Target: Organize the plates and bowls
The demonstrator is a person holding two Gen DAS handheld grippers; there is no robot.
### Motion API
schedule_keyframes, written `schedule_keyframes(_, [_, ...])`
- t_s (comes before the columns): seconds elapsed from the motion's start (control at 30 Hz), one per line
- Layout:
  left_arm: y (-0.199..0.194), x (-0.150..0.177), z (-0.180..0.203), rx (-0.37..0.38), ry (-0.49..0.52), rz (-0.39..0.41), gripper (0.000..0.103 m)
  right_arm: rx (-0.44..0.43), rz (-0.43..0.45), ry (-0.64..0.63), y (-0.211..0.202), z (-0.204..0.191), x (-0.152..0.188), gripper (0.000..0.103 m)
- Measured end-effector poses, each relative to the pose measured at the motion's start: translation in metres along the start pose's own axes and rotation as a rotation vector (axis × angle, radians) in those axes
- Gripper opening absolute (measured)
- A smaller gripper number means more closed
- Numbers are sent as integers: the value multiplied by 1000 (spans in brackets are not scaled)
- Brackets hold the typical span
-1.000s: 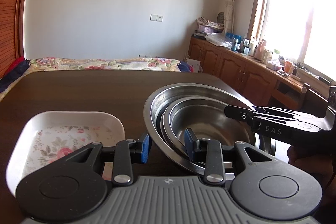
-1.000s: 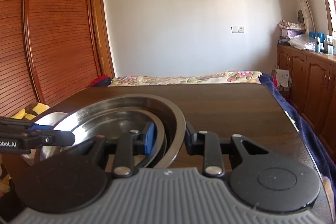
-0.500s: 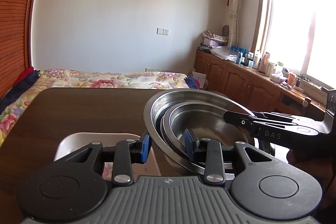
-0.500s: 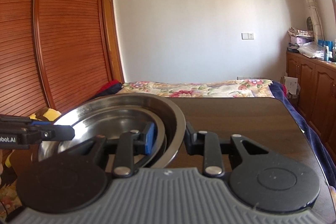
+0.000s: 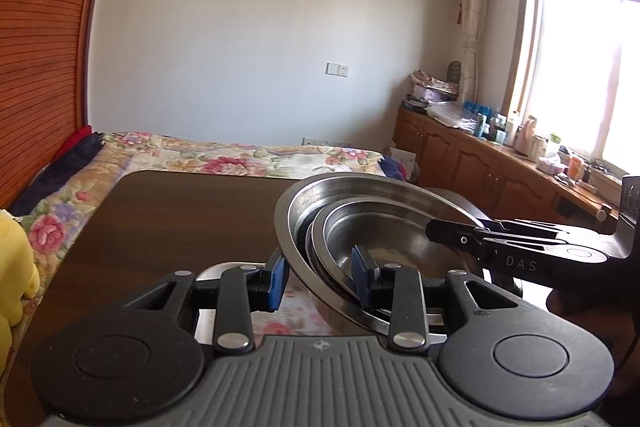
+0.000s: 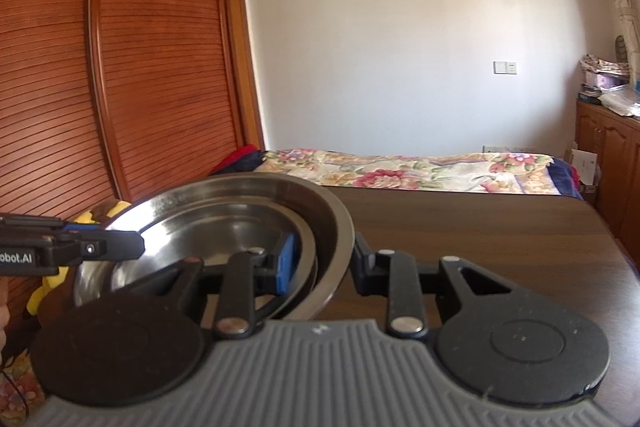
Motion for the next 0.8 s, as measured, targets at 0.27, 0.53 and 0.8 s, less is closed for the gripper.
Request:
schedule_keyframes(0.27, [1,3,-25,-26,-38,-4,36,-28,-31,-22,17,-20,2,32])
schedule_keyframes(0.53, [-4,9,-42,-42,-66,-13,36,-58,-65,-27,21,-37,9,32])
schedule_keyframes(0.8, [-6,14,-49,-43,-74,-36,36,-61,-88,-39,23,-46,12,32])
Point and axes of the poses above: each gripper's, at about its wrist camera, not at the fingertips, and y roughly the way its jaws point, z to its right, x to its underside, the point moved 7 cm from there along y, roughly the way its jaws point, and after that the axes turned 7 degrees about -y, right-handed, at the moved point
